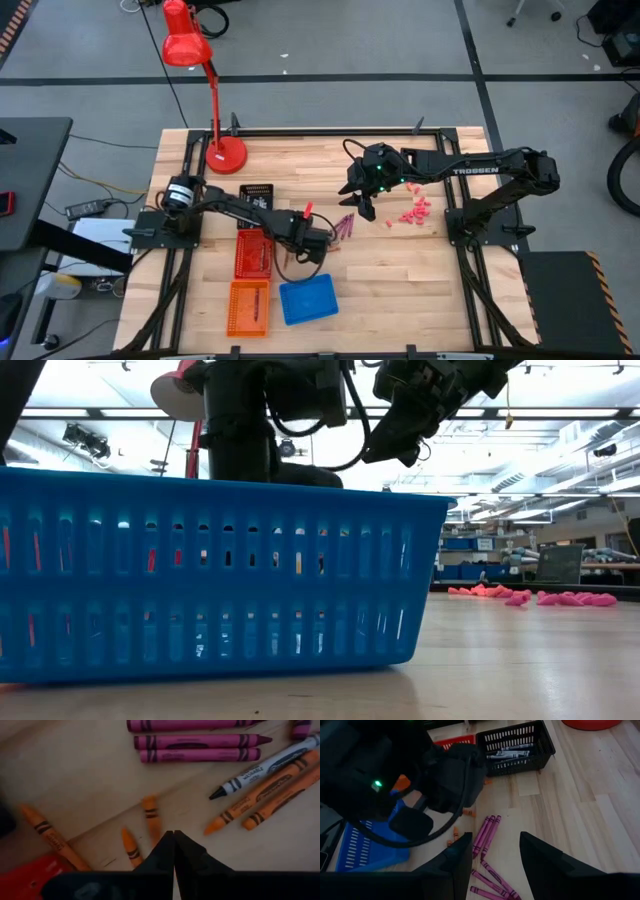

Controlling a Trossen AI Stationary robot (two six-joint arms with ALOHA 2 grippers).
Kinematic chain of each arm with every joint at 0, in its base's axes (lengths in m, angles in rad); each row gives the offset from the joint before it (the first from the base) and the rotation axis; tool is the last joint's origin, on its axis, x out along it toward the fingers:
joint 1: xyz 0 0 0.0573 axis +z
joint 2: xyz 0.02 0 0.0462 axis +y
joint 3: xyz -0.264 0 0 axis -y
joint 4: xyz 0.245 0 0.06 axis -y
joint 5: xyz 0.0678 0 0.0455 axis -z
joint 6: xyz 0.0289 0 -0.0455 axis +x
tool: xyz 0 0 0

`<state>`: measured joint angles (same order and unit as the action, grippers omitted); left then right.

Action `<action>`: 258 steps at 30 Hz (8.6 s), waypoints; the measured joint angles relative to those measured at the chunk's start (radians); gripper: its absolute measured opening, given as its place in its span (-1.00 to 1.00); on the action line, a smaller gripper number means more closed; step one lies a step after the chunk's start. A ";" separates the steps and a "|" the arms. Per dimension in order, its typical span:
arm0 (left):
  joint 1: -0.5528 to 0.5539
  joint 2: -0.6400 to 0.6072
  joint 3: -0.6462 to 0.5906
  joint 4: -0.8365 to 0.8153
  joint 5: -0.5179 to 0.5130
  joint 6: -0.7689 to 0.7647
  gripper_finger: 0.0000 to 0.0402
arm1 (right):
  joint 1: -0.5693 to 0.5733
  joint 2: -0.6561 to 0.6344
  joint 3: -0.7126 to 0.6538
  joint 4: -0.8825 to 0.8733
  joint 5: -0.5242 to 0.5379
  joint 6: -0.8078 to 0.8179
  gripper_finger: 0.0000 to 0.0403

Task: Sort crayons
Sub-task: Put the orange crayon into the blue bin, then put the red crayon into the orange bin

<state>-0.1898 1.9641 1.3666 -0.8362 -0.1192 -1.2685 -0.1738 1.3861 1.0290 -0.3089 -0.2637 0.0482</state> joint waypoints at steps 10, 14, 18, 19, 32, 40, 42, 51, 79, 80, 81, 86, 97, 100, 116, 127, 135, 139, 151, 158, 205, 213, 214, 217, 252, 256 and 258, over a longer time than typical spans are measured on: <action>0.002 -0.080 0.001 -0.031 0.036 0.013 -0.83 | 0.000 0.000 0.000 -0.006 0.000 -0.018 -0.17; 0.028 -0.092 0.006 -0.021 0.047 0.050 -0.64 | 0.000 0.000 0.000 -0.009 0.004 -0.019 -0.17; 0.067 -0.092 0.007 0.043 0.032 0.187 -0.47 | 0.000 0.000 0.000 -0.021 0.006 -0.032 -0.17; 0.080 -0.092 0.007 0.066 0.029 0.236 -0.44 | 0.000 0.000 0.000 -0.026 0.007 -0.032 -0.17; 0.234 -0.084 0.004 0.238 0.030 1.116 -0.48 | -0.012 0.002 0.000 -0.332 0.106 -0.055 -0.17; 0.241 -0.074 0.001 0.240 0.031 1.288 -0.48 | 0.005 0.002 0.000 -0.326 0.106 0.009 -0.17; 0.237 -0.063 0.000 0.232 0.047 1.289 -0.48 | 0.011 0.002 0.000 -0.314 0.106 0.019 -0.17; 0.222 -0.028 -0.037 0.298 0.058 1.302 -0.48 | 0.026 0.002 0.001 -0.279 0.106 0.057 -0.17; 0.219 -0.019 -0.052 0.487 0.106 1.310 -0.48 | 0.029 0.002 0.000 -0.271 0.106 0.076 -0.17; 0.219 -0.020 -0.052 0.497 0.106 1.296 -0.48 | 0.029 0.002 0.000 -0.275 0.106 0.076 -0.17; 0.215 -0.020 -0.052 0.509 0.106 1.278 -0.48 | 0.029 0.002 0.000 -0.279 0.106 0.076 -0.17; 0.191 -0.020 -0.052 0.545 0.043 1.142 -0.48 | 0.029 0.001 0.000 -0.295 0.124 0.083 -0.17; 0.136 0.032 -0.051 0.634 -0.106 0.893 -0.34 | -0.025 -0.075 0.000 -0.356 0.201 0.083 -0.17; 0.132 0.055 -0.052 0.644 -0.125 0.865 -0.24 | -0.042 -0.112 0.000 -0.364 0.204 0.084 -0.17; 0.133 0.107 -0.052 0.646 -0.176 0.864 -0.19 | -0.050 -0.202 0.000 -0.384 0.203 0.091 -0.17; 0.133 0.125 -0.049 0.609 -0.180 0.824 -0.21 | -0.049 -0.201 0.000 -0.380 0.193 0.089 -0.17; 0.137 0.125 -0.047 0.586 -0.181 0.797 -0.50 | -0.049 -0.201 0.000 -0.346 0.193 0.080 -0.17; 0.146 0.125 -0.048 0.579 -0.175 0.761 -0.71 | -0.049 -0.201 0.000 -0.341 0.192 0.080 -0.17; 0.155 0.121 -0.048 0.557 -0.127 0.694 -0.89 | -0.049 -0.200 0.000 -0.318 0.192 0.071 -0.17; 0.154 0.093 -0.055 0.544 -0.131 0.694 -0.89 | -0.049 -0.200 0.000 -0.312 0.192 0.064 -0.17; -0.445 -0.283 -0.051 0.046 0.043 -0.557 -0.81 | -0.051 -0.200 0.000 -0.305 0.191 -0.007 -0.17; -0.569 -0.283 -0.051 0.001 0.040 -0.782 -0.81 | -0.051 -0.200 0.000 -0.305 0.191 -0.023 -0.17; -0.581 -0.283 -0.051 -0.009 0.040 -0.806 -0.81 | -0.051 -0.200 0.000 -0.305 0.191 -0.024 -0.17; -0.617 -0.283 -0.051 -0.052 0.040 -0.858 -0.81 | -0.051 -0.200 0.000 -0.305 0.191 -0.025 -0.17; -0.618 -0.125 -0.051 -0.209 -0.018 -0.839 -0.81 | -0.051 -0.200 0.000 -0.297 0.191 -0.014 -0.17; -0.618 -0.091 -0.051 -0.168 -0.016 -0.839 -0.80 | -0.051 -0.200 0.000 -0.297 0.191 -0.014 -0.17; -0.615 -0.074 -0.051 -0.160 -0.012 -0.839 -0.79 | -0.051 -0.200 0.000 -0.296 0.191 -0.014 -0.17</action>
<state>-0.8045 1.8899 1.3151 -0.9958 -0.1314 -2.1078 -0.2249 1.1862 1.0290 -0.6052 -0.0731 0.0341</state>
